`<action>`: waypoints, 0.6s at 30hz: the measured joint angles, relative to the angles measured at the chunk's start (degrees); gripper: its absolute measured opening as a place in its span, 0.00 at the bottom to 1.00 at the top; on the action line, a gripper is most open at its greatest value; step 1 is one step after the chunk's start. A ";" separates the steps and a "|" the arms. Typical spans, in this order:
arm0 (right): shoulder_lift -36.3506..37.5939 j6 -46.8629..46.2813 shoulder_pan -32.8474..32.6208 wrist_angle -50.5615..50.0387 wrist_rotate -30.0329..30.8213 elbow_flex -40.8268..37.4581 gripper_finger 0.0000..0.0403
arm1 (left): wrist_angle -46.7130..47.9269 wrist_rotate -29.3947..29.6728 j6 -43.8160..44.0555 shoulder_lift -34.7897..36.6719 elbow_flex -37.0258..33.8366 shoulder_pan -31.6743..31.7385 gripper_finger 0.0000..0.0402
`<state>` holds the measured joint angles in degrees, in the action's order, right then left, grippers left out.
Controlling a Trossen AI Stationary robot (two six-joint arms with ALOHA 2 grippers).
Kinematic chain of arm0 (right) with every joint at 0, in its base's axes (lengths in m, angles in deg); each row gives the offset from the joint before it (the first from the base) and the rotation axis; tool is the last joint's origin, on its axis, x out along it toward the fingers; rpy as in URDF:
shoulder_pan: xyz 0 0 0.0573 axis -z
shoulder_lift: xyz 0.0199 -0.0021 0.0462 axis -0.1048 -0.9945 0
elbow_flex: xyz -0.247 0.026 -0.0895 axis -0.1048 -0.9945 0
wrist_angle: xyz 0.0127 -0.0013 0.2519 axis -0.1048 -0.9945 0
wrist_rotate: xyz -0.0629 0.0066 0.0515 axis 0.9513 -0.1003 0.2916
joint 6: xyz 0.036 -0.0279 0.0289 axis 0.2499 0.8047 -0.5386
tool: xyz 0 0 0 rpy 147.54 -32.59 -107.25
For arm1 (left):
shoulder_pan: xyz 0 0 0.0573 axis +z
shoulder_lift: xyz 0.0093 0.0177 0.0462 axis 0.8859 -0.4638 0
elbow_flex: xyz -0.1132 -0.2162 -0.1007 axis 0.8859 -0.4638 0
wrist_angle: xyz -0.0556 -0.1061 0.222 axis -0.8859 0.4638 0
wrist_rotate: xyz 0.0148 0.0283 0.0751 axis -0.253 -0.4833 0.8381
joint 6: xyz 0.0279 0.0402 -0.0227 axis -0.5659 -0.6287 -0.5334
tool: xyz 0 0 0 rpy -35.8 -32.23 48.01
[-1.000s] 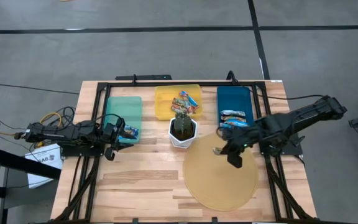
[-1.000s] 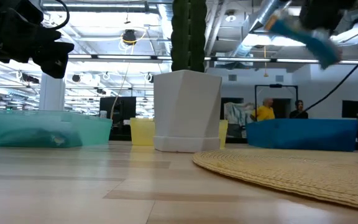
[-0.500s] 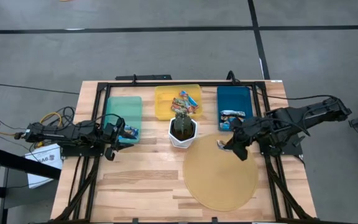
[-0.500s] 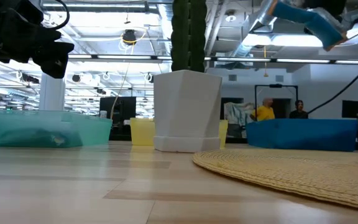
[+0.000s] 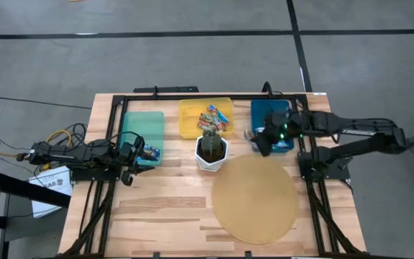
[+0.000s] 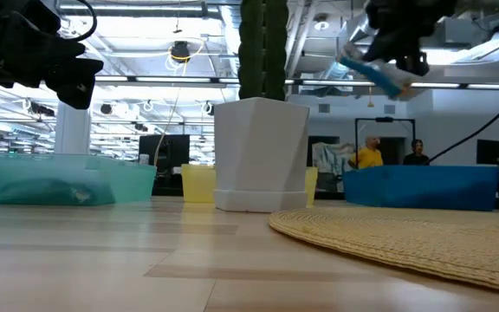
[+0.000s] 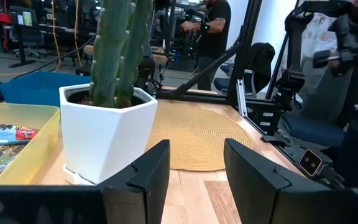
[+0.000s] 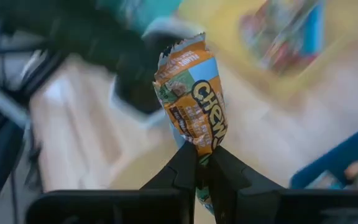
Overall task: Pick and place Granola Bars by type
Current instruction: Put the orange granola bar into the blue bin
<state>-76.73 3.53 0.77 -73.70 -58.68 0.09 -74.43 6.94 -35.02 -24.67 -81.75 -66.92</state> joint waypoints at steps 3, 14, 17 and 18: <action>-0.86 1.30 5.89 2.07 0.03 0.00 0.04 | 0.00 0.01 0.02 0.01 0.00 -0.02 0.36; -2.31 2.78 20.85 4.12 -0.15 0.00 0.05 | 0.00 0.00 0.02 0.01 0.01 -0.02 0.36; -1.30 2.78 22.39 3.73 -0.16 0.00 0.04 | 0.00 0.00 0.02 0.01 0.00 -0.02 0.36; -0.99 2.78 22.74 3.60 -0.17 0.00 0.04 | -0.01 0.00 0.00 0.01 0.00 -0.01 0.36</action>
<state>-77.71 6.32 23.51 -70.09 -58.85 0.09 -74.44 6.94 -35.02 -24.66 -81.75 -66.94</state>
